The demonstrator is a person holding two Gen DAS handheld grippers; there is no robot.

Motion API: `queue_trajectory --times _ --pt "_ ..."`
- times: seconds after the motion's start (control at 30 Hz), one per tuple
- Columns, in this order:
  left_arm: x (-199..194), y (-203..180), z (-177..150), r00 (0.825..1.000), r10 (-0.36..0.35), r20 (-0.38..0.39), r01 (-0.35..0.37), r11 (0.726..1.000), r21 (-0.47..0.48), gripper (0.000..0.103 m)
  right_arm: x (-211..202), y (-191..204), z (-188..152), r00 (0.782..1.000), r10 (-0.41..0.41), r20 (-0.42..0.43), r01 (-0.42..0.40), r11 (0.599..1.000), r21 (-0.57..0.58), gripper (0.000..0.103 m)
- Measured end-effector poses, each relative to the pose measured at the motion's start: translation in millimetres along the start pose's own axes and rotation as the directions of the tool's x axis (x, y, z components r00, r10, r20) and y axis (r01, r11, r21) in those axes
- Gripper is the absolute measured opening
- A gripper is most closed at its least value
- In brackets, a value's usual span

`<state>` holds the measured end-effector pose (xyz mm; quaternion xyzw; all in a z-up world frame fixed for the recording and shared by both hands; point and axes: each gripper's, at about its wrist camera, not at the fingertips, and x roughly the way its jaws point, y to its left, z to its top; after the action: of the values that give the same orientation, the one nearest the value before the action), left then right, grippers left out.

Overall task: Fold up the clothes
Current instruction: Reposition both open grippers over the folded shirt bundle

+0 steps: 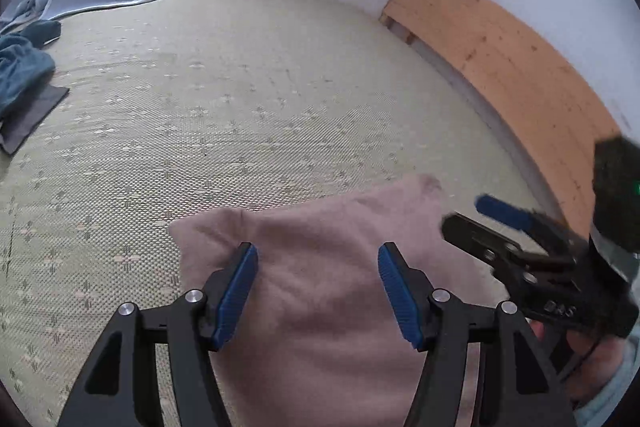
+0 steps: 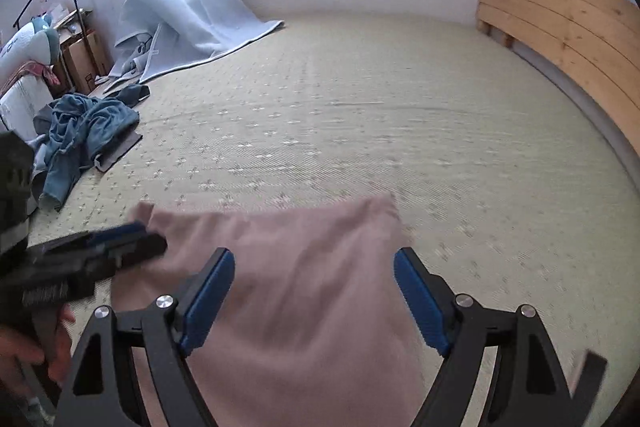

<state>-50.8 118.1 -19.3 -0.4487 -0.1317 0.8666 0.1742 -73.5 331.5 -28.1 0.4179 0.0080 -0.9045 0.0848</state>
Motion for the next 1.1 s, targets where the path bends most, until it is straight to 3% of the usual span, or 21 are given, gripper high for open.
queue_trajectory --times 0.17,0.37,0.47,0.7,0.83,1.0,1.1 --pt "17.5 7.6 3.3 0.999 0.049 0.001 -0.049 0.998 0.030 0.067 46.4 8.1 6.9 0.998 0.055 -0.031 -0.056 0.998 -0.030 0.085" --pt "26.5 9.4 4.5 0.995 0.095 0.008 -0.095 0.995 0.033 0.067 85.2 7.6 -0.3 0.997 0.022 -0.071 -0.023 1.000 -0.018 0.085" --pt "23.6 7.2 4.5 0.994 0.107 0.013 -0.107 0.994 0.032 0.067 82.8 11.0 2.5 0.998 -0.005 -0.069 0.003 1.000 -0.027 0.085" --pt "21.0 6.1 4.3 0.989 0.146 -0.006 -0.145 0.986 0.084 0.067 53.3 22.0 -4.8 0.999 0.033 -0.020 -0.032 0.999 0.014 0.085" --pt "14.5 0.5 0.7 0.985 0.174 -0.015 -0.170 0.977 0.130 0.067 63.0 23.7 -21.1 0.998 0.010 -0.070 -0.010 1.000 0.008 0.085" --pt "-17.7 17.3 -0.4 0.992 0.124 -0.024 -0.122 0.991 0.049 0.067 44.2 25.2 -21.0 0.999 -0.002 -0.050 0.004 0.999 0.038 0.085" --pt "-28.8 44.0 0.5 0.995 -0.021 -0.093 0.013 0.996 -0.085 0.067 21.7 27.2 -19.1 1.000 0.006 -0.014 -0.005 0.998 0.060 0.085"
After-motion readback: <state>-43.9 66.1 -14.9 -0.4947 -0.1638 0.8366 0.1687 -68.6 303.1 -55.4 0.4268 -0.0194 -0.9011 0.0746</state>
